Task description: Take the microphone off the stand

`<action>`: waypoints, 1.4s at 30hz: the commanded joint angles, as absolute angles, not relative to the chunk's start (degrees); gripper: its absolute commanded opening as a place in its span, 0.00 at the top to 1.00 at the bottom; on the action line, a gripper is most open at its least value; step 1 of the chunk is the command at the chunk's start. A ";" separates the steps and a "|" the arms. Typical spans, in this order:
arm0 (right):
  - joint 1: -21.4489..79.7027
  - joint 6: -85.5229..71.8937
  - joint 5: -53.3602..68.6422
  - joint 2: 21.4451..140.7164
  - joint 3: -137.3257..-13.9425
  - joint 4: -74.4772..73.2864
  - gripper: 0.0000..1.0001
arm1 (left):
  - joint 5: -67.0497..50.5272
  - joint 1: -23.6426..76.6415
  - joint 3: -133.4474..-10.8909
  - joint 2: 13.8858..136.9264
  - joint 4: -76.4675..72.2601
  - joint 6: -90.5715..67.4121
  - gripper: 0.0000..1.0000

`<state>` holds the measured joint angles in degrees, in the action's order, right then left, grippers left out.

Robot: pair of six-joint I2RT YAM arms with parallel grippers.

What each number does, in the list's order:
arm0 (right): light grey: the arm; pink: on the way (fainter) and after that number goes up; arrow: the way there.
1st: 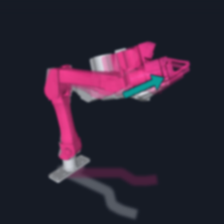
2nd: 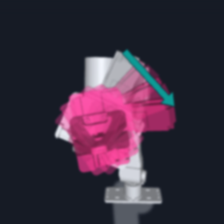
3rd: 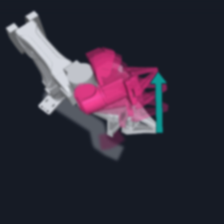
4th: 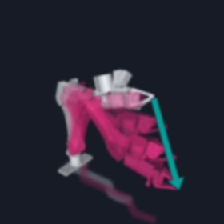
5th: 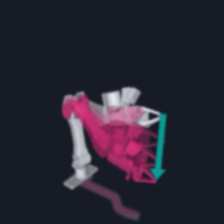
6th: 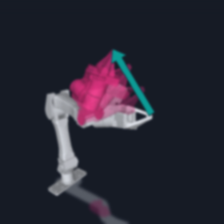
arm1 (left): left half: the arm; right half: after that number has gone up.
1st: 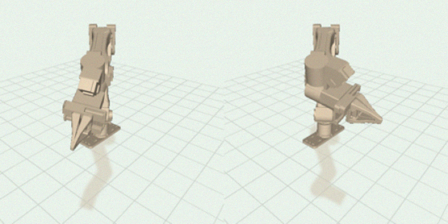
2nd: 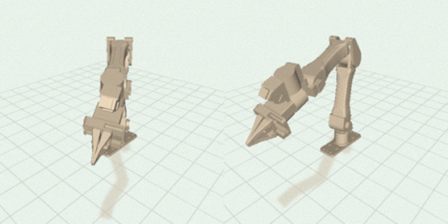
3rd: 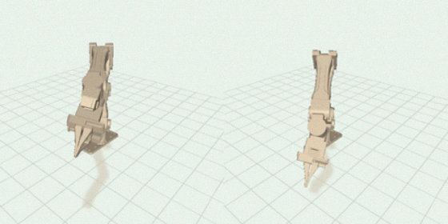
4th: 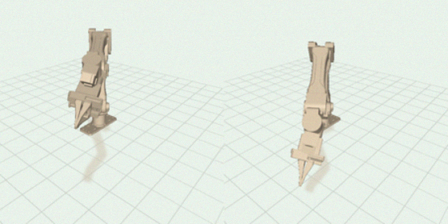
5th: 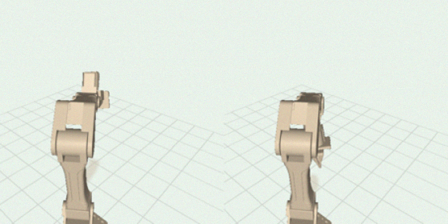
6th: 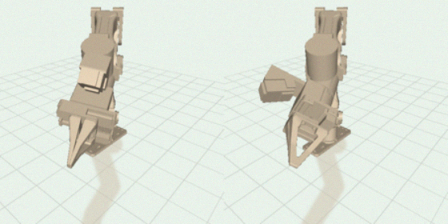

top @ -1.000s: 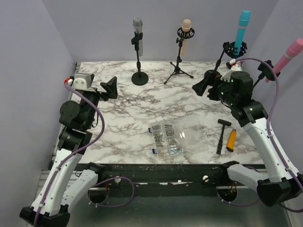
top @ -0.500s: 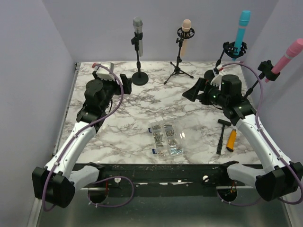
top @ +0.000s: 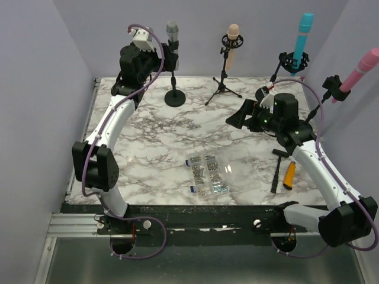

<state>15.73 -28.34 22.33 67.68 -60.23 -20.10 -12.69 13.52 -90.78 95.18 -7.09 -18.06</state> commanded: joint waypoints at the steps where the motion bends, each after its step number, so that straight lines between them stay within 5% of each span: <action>1: 15.47 -26.75 20.25 64.75 -62.45 -21.14 0.00 | -12.67 12.49 -103.65 104.64 -2.18 -16.73 0.02; 21: 15.47 -26.21 11.09 66.05 -63.17 -22.32 0.00 | -9.66 11.95 -122.97 122.52 0.97 -9.64 0.03; 42: 15.47 -29.20 12.97 64.44 -61.35 -22.50 0.00 | -6.79 12.13 -119.93 120.29 5.14 -11.03 0.44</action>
